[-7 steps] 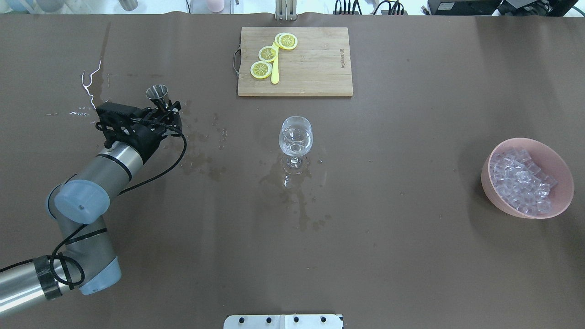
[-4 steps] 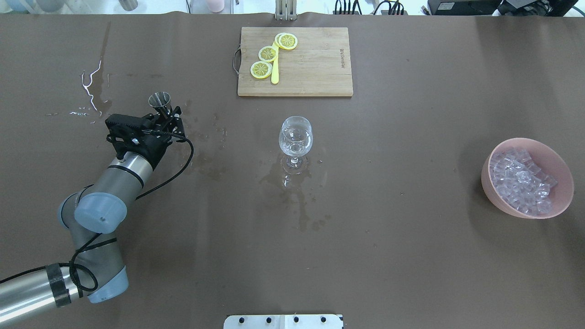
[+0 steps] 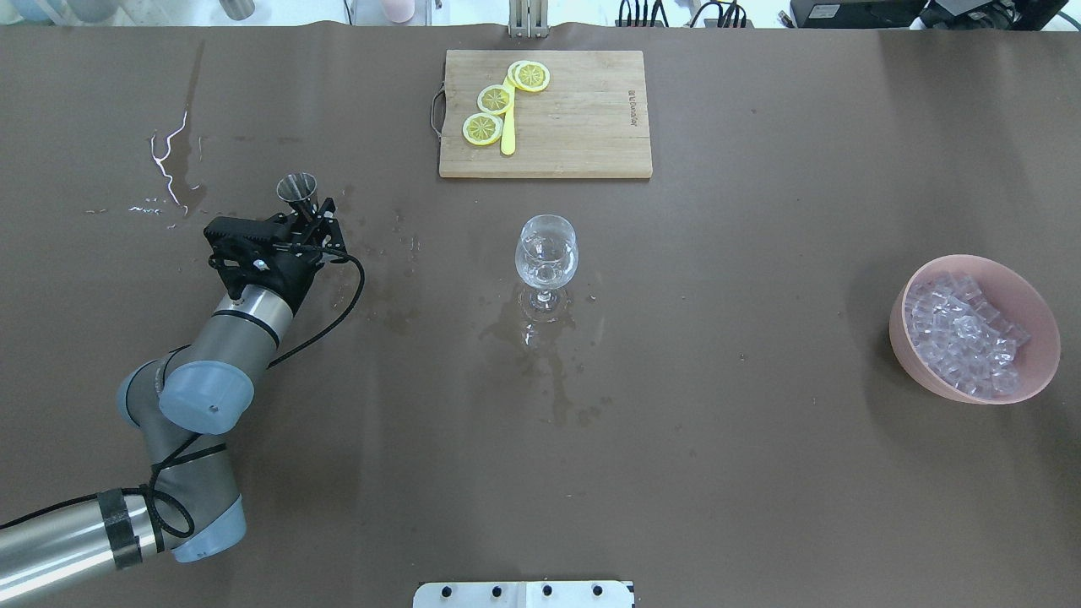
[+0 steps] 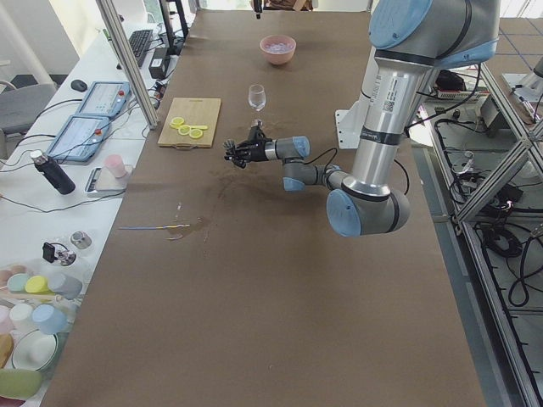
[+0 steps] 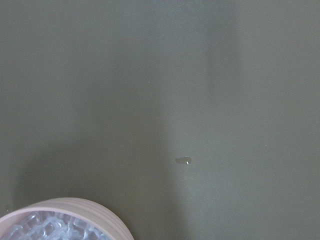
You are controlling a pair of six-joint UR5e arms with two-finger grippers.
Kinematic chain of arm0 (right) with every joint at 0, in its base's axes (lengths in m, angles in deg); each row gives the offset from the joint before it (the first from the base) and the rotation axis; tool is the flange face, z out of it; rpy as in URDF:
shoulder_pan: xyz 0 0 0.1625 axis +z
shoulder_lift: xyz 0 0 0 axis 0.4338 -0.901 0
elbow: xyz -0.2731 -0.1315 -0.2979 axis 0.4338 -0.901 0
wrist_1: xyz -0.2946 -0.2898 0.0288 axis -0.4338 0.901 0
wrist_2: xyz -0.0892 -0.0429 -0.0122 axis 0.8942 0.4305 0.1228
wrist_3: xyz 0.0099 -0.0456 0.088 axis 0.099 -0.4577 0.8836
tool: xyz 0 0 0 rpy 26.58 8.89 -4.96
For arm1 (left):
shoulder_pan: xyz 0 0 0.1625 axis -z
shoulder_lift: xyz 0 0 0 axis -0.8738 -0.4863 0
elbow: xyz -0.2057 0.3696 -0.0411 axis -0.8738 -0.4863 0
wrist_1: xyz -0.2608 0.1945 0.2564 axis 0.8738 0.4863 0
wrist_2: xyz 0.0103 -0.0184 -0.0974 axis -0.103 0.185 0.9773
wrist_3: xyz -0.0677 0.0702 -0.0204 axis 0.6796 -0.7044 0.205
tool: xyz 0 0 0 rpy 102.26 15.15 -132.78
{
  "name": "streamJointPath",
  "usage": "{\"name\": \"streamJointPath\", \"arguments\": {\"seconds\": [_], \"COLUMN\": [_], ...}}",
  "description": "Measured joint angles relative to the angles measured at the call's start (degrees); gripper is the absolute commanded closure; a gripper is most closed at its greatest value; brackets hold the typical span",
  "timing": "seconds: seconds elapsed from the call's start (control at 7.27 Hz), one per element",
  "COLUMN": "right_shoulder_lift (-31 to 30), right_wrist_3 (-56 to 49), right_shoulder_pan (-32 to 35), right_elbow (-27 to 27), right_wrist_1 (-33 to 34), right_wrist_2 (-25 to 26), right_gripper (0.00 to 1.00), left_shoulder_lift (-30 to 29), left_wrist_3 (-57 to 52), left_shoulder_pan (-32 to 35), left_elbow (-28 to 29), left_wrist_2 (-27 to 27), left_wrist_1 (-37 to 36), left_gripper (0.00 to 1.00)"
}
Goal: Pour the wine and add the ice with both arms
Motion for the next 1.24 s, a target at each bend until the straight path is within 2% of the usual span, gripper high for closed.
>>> {"name": "streamJointPath", "arguments": {"seconds": [0.41,1.24], "right_shoulder_lift": [0.2,0.3], "right_wrist_3": [0.0,1.0], "right_shoulder_pan": [0.0,0.0], "right_elbow": [-0.1,-0.2], "right_wrist_1": [0.0,-0.1], "right_wrist_2": [0.1,0.0], "right_gripper": [0.0,0.0], "left_shoulder_lift": [-0.1,-0.1], "left_wrist_3": [6.7,12.1], "left_shoulder_pan": [-0.5,-0.8], "left_elbow": [-0.7,-0.9], "left_wrist_2": [-1.8,-7.8], "left_wrist_1": [-6.4,-13.3], "left_gripper": [1.0,1.0]}}
